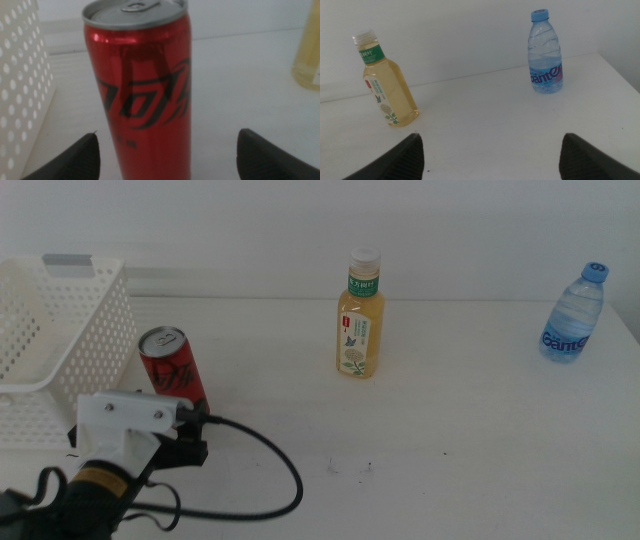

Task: Use arms to grab the bottles and put them into the dustbin to the left of the table.

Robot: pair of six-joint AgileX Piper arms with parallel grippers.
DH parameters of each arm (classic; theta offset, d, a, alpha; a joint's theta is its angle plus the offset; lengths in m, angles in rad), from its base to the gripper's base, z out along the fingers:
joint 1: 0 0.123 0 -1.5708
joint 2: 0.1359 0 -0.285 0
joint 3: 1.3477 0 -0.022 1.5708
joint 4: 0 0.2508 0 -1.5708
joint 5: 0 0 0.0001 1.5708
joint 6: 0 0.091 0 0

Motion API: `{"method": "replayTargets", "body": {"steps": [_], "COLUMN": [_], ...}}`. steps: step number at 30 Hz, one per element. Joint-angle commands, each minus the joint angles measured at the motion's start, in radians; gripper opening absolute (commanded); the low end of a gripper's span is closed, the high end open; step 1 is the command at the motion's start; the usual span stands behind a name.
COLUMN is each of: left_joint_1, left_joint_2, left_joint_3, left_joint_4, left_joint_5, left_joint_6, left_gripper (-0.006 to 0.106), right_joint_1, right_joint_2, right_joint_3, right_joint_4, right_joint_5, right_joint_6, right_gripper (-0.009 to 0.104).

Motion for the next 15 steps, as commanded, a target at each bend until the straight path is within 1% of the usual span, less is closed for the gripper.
{"method": "replayTargets", "body": {"steps": [1, 7, 15], "left_joint_1": [-0.003, -0.003, 0.003], "left_joint_2": [0.024, 0.110, 0.197], "left_joint_3": [-0.034, -0.116, -0.204], "left_joint_4": [-0.031, -0.078, -0.110], "left_joint_5": [0.005, 0.028, 0.033], "left_joint_6": [0.000, 0.000, 0.000], "left_gripper": [0.094, 0.094, 0.094], "right_joint_1": [-0.005, -0.005, -0.005], "right_joint_2": [-0.005, -0.005, -0.005], "right_joint_3": [0.003, 0.003, 0.003], "right_joint_4": [-0.015, -0.015, -0.015], "right_joint_5": [-0.011, -0.011, -0.011], "right_joint_6": [-0.001, -0.001, -0.001], "right_gripper": [0.086, 0.086, 0.086]}}
